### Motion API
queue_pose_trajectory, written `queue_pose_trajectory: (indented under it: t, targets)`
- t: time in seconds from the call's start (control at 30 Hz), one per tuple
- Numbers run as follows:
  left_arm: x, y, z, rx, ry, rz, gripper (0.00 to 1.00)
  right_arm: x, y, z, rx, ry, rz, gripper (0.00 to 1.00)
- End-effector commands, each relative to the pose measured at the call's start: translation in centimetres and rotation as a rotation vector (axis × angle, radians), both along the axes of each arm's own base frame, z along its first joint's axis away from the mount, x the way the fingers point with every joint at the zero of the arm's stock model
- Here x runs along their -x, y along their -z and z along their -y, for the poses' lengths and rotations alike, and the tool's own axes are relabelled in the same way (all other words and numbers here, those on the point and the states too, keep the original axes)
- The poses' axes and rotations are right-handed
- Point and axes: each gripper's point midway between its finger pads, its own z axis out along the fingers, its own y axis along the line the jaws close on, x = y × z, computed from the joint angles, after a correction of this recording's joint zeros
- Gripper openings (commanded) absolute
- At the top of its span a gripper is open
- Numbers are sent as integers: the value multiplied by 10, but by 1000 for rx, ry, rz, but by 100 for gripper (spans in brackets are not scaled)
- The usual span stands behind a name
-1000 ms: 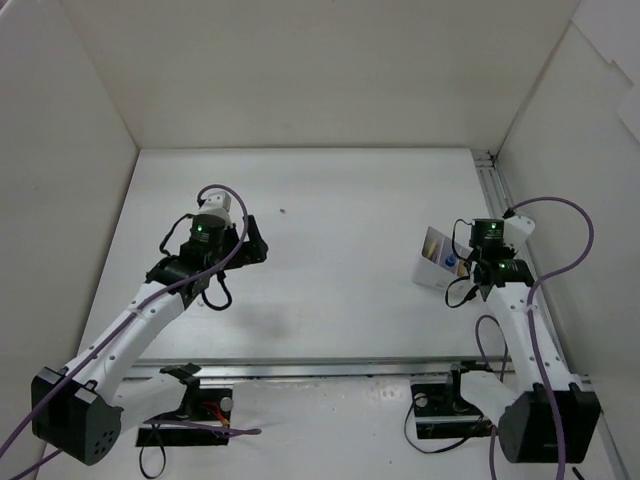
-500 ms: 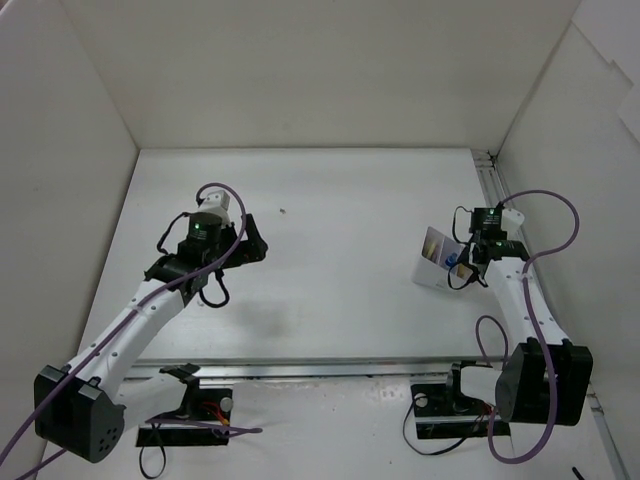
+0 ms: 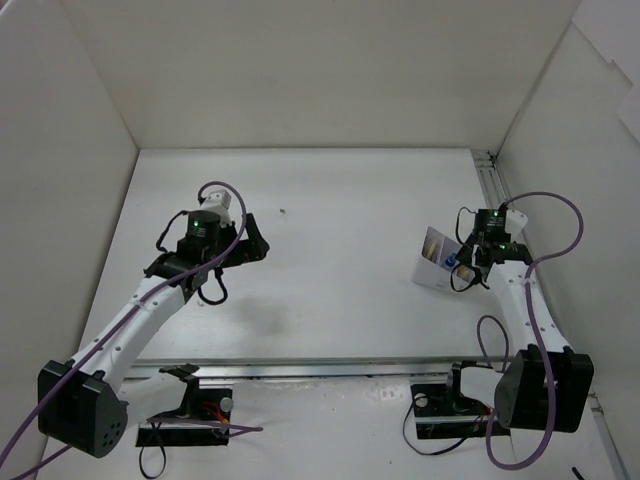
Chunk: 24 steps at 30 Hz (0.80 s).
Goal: Sort the stationery into containers
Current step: Place the stationery in the storage box, then reset both arms
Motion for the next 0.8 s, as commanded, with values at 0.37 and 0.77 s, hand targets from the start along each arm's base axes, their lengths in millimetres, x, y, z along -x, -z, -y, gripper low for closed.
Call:
queue_pose_trajectory:
  t: [0.37, 0.77]
  targets:
    - [-6, -28, 7, 26, 57, 95, 100, -4, -73, -16, -14, -94, 249, 98]
    - [30, -63, -36, -56, -69, 154, 100, 10, -138, -73, -7, -327, 470, 98]
